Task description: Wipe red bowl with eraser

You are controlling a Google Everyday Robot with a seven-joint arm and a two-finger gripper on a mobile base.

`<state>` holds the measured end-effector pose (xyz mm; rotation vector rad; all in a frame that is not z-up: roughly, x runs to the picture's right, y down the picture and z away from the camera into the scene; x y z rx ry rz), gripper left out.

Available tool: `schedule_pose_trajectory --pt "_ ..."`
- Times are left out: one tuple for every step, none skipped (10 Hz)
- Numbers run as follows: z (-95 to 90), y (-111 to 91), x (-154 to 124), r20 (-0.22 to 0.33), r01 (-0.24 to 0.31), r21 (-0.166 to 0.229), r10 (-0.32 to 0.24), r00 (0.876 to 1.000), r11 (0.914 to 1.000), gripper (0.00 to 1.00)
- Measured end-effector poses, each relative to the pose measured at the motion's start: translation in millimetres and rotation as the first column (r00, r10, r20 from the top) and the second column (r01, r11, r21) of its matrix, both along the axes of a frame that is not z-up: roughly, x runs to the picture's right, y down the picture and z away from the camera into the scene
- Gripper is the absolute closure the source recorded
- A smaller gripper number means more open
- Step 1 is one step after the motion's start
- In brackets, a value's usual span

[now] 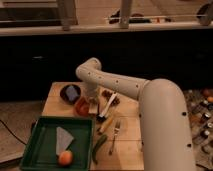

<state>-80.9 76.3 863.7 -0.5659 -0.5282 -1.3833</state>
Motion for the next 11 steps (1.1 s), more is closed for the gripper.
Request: schedule_pose_trajectory --pt "2.3 -2.3 -8.2 0.006 0.017 -0.002 -0.017 1.0 0.9999 1.0" --pt "3.7 -4.1 -13.3 0.01 0.03 -0.002 -0.03 0.999 0.9995 1.0" --pt "5.5 -4.1 -25.0 0.026 0.052 0.001 -0.052 0.998 0.9987 1.0" --pt "6.0 -2.8 -34.1 0.042 0.068 0.003 -0.069 0.997 0.9976 1.0" --pt "7.1 -1.9 -38.4 0.055 0.086 0.006 -0.086 0.995 0.9963 1.0" --pt "7.0 2.3 -42.9 0.076 0.099 0.002 -0.099 0.992 0.9951 1.0" --pt "3.8 10.5 -52.4 0.11 0.116 -0.003 -0.115 0.987 0.9933 1.0" --pt "1.7 14.8 -57.0 0.126 0.123 -0.005 -0.122 0.985 0.9924 1.0" --pt "-1.8 21.5 -56.7 0.139 0.131 -0.01 -0.128 0.982 0.9914 1.0" --pt "-7.2 29.7 -52.3 0.142 0.136 -0.018 -0.132 0.981 0.9906 1.0" --pt "-10.4 34.0 -44.3 0.135 0.13 -0.025 -0.125 0.983 0.9912 1.0"
